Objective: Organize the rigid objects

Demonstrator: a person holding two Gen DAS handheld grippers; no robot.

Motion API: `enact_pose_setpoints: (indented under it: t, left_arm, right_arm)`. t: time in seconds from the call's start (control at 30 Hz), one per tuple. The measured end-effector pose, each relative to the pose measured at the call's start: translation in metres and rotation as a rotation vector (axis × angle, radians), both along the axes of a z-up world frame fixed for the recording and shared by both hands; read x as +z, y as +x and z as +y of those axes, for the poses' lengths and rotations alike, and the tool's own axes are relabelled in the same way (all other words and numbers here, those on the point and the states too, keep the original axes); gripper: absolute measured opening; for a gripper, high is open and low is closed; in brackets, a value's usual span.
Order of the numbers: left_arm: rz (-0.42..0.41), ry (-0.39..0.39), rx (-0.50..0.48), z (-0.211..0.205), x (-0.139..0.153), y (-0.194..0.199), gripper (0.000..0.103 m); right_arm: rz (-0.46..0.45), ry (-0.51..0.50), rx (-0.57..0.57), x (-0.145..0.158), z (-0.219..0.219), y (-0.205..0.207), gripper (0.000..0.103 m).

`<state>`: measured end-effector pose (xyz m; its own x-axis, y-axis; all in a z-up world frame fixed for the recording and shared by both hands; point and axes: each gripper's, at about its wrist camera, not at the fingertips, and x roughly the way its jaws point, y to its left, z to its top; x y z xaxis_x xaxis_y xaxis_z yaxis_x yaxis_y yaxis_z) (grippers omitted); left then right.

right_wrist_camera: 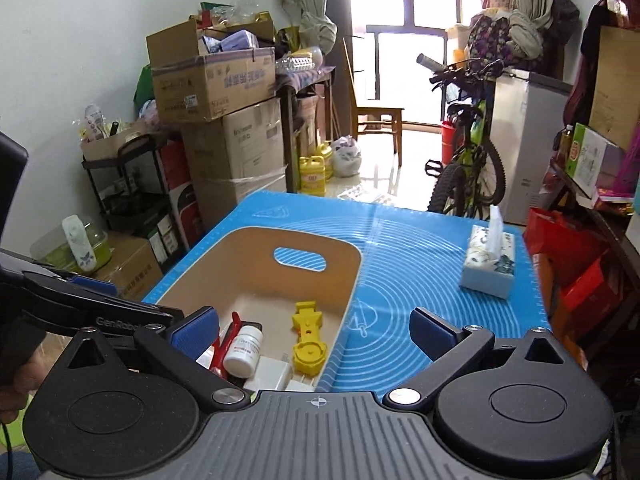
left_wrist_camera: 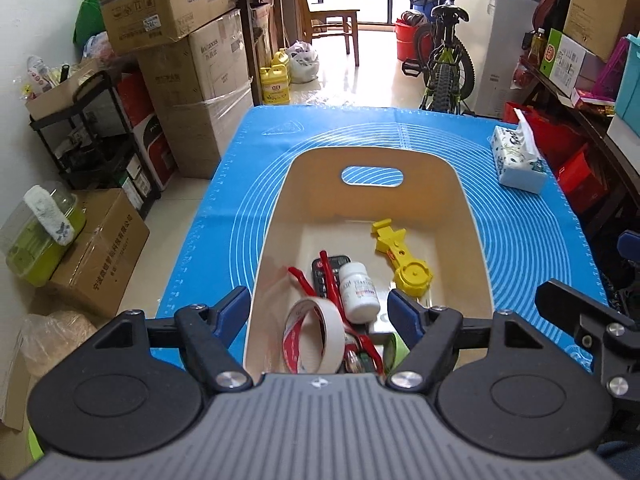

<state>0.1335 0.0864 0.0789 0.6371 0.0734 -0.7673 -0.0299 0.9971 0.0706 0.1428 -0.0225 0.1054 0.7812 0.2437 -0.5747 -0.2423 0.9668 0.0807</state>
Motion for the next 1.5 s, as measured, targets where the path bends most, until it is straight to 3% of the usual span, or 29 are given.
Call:
enact_pose_setpoints:
  t: [0.3, 0.7, 1.13, 1.5]
  left_arm:
    - [-0.047, -0.001, 0.028, -0.008, 0.005, -0.045, 0.076]
    - [-0.088, 0.058, -0.006, -0.026, -0.025, -0.093, 0.076]
    - [-0.101, -0.007, 0.008, -0.027, -0.046, -0.126, 0.076]
    - [-0.132, 0.004, -0.001, -0.027, -0.059, -0.145, 0.076]
  right_arm:
    - [0.002, -0.006, -0.014, 0.002, -0.010, -0.046, 0.101]
    - [0.007, 0.018, -0.030, -0.015, -0.025, -0.093, 0.101]
    - [-0.005, -0.017, -0.024, -0.038, -0.021, -0.128, 0.101]
    - [-0.010, -0.006, -0.035, -0.059, -0.015, -0.156, 0.101]
